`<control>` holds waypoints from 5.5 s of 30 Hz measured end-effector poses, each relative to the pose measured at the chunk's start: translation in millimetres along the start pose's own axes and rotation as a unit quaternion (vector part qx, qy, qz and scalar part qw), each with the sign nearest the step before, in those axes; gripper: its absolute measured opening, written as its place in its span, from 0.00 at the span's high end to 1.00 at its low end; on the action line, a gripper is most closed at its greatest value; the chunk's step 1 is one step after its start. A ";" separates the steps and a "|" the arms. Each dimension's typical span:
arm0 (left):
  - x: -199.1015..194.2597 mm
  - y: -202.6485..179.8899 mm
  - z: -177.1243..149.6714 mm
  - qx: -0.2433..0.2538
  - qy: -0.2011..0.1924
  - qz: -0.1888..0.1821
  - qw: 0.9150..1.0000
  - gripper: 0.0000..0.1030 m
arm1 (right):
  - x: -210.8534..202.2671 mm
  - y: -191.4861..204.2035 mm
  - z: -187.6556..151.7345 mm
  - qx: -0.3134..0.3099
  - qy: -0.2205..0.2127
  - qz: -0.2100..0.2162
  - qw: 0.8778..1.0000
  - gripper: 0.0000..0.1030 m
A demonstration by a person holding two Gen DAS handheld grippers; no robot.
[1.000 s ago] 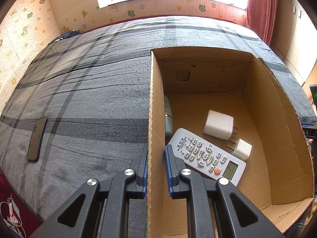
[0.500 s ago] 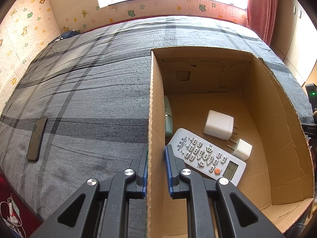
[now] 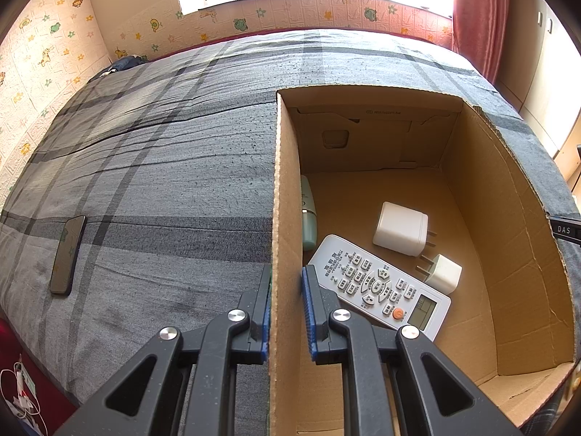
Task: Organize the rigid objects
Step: 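Close the right gripper on the brass keychain, then lift the brass keychain and carry it into the box with the right gripper, then lower the keychain beside the white charger and open the right gripper, then withdraw the right gripper up and out of the box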
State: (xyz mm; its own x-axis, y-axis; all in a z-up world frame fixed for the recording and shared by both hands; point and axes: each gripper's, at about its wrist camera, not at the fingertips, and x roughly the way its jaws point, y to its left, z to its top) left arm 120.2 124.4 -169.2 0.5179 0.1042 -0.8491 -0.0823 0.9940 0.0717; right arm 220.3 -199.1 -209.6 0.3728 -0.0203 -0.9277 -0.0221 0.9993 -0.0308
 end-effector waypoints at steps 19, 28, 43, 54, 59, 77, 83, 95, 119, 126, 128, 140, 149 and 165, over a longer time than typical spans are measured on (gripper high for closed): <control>0.1 -0.5 0.0 0.000 0.000 0.000 1.000 0.85 | -70.6 16.2 15.3 -0.026 -0.040 0.007 0.999 0.75; 0.5 0.1 0.0 -0.002 0.000 -0.001 1.000 0.85 | -113.2 42.1 25.5 -0.048 -0.070 0.025 0.996 0.75; 0.5 0.0 -0.1 -0.001 0.000 0.000 1.000 0.85 | -166.2 117.2 38.5 -0.117 -0.113 0.076 0.984 0.75; 1.1 -0.3 -0.7 -0.001 0.000 -0.001 1.000 0.85 | -149.6 174.7 29.8 -0.165 -0.092 0.103 0.977 0.75; 1.0 -0.5 -0.3 -0.002 0.000 -0.002 1.000 0.85 | -125.3 196.2 22.5 -0.183 -0.064 0.108 0.975 0.75; 0.7 -0.8 -0.1 -0.003 0.000 -0.002 1.000 0.85 | -46.8 227.9 -0.5 -0.206 0.018 0.090 0.974 0.75; 0.2 -1.5 0.1 -0.002 0.000 -0.002 1.000 0.85 | -29.8 230.6 -5.5 -0.204 0.039 0.082 0.975 0.75; -0.6 -1.1 0.8 -0.001 0.000 -0.002 1.000 0.85 | -13.3 228.9 -6.4 -0.199 0.058 0.075 0.975 0.75; 0.2 0.7 0.7 -0.001 0.000 -0.001 1.000 0.85 | -33.6 227.3 1.9 -0.186 0.037 0.079 0.979 0.62; 0.7 0.6 0.4 -0.001 0.000 -0.001 1.000 0.85 | -49.3 223.2 -3.3 -0.179 0.026 0.081 0.980 0.58; 1.0 0.6 0.3 -0.001 0.000 -0.002 1.000 0.85 | -57.4 221.3 -4.5 -0.179 0.012 0.076 0.981 0.52; 1.3 0.0 0.3 -0.001 0.001 0.000 1.000 0.85 | -117.3 197.6 1.2 -0.141 -0.054 0.066 0.986 0.12; 0.9 0.4 0.8 -0.001 0.001 -0.001 1.000 0.85 | -147.2 178.1 -2.9 -0.121 -0.063 0.065 0.989 0.00; 1.2 -1.3 2.1 0.002 0.005 0.004 1.000 0.83 | -160.7 148.2 -17.2 -0.091 -0.065 0.055 0.992 0.00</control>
State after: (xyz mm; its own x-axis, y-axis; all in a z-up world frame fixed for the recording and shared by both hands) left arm 122.7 123.3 -169.3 0.5082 0.1126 -0.8538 -0.0835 0.9932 0.0813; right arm 141.2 -48.3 -71.5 0.4755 0.1055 -0.8734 -0.2319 0.9727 -0.0088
